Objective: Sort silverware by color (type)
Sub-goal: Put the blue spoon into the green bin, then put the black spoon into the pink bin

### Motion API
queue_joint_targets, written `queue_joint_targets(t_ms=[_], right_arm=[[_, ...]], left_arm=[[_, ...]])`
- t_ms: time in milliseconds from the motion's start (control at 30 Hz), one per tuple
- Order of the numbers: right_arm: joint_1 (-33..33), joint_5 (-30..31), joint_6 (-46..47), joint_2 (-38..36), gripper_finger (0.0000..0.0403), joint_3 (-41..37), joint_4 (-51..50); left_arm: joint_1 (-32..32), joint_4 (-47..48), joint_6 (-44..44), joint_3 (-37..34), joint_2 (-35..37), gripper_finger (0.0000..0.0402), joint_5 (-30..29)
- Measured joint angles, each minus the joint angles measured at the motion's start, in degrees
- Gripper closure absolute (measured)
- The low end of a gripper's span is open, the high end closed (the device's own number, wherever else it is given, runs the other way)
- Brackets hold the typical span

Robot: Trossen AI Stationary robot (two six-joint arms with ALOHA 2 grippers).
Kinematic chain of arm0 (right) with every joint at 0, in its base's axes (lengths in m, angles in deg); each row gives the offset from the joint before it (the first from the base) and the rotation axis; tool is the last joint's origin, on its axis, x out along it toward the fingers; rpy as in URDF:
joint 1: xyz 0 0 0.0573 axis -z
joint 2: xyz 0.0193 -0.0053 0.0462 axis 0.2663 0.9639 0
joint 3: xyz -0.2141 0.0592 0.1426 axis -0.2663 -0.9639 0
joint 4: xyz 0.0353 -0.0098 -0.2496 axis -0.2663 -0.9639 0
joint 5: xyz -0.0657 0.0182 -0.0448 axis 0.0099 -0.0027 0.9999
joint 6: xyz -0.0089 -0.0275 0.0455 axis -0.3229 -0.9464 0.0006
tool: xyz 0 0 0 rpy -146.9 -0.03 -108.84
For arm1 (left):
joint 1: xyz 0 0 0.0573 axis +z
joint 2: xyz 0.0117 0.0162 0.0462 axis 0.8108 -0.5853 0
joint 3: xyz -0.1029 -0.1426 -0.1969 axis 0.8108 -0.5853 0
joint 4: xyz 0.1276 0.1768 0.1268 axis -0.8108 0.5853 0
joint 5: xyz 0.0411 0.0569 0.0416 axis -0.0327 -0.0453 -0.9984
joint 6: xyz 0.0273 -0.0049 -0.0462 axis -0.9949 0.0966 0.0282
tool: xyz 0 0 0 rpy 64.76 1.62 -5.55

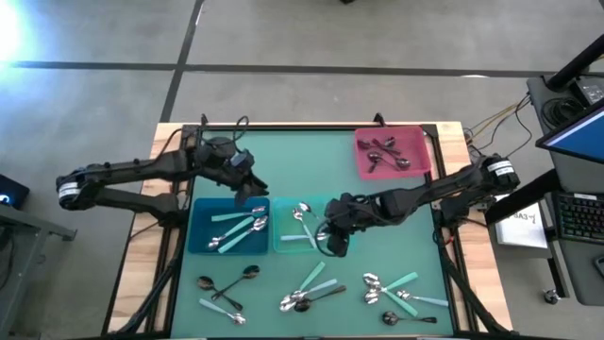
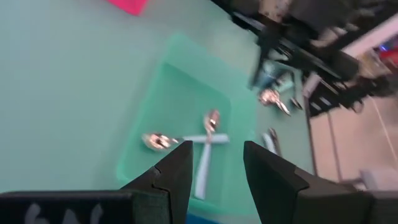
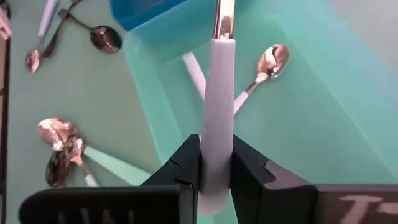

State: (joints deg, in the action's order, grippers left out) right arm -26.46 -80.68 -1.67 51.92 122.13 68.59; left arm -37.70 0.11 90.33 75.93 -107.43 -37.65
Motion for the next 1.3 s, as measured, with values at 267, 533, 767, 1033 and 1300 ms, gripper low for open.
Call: queue_joint_targets(t_ms=[267,533,767,1033,1300], right_arm=[[-1.21,0.19,4.50,0.00,0.0275,-4.87,2.38],[-3.82,0.09,5.03,0.00,0.0234,-5.34,2.36],[-4.50,0.16,4.41,-0.04,0.0246,-5.34,2.36],[-4.52,0.16,3.97,-0.07,0.0259,-5.34,2.37],[-4.52,0.14,4.45,-0.07,0.0257,-5.34,2.36]], left_arm=[[-10.46,4.04,6.24,-0.02,2.73,0.0274,4.18],[-40.43,5.45,20.98,-0.02,1.93,0.0274,-13.00],[-63.12,6.56,43.21,-0.02,-3.57,0.0274,-39.51],[-67.46,7.02,53.79,-0.02,-15.98,0.0274,-38.98],[-67.21,7.09,55.33,0.49,-23.76,0.0274,-37.54]])
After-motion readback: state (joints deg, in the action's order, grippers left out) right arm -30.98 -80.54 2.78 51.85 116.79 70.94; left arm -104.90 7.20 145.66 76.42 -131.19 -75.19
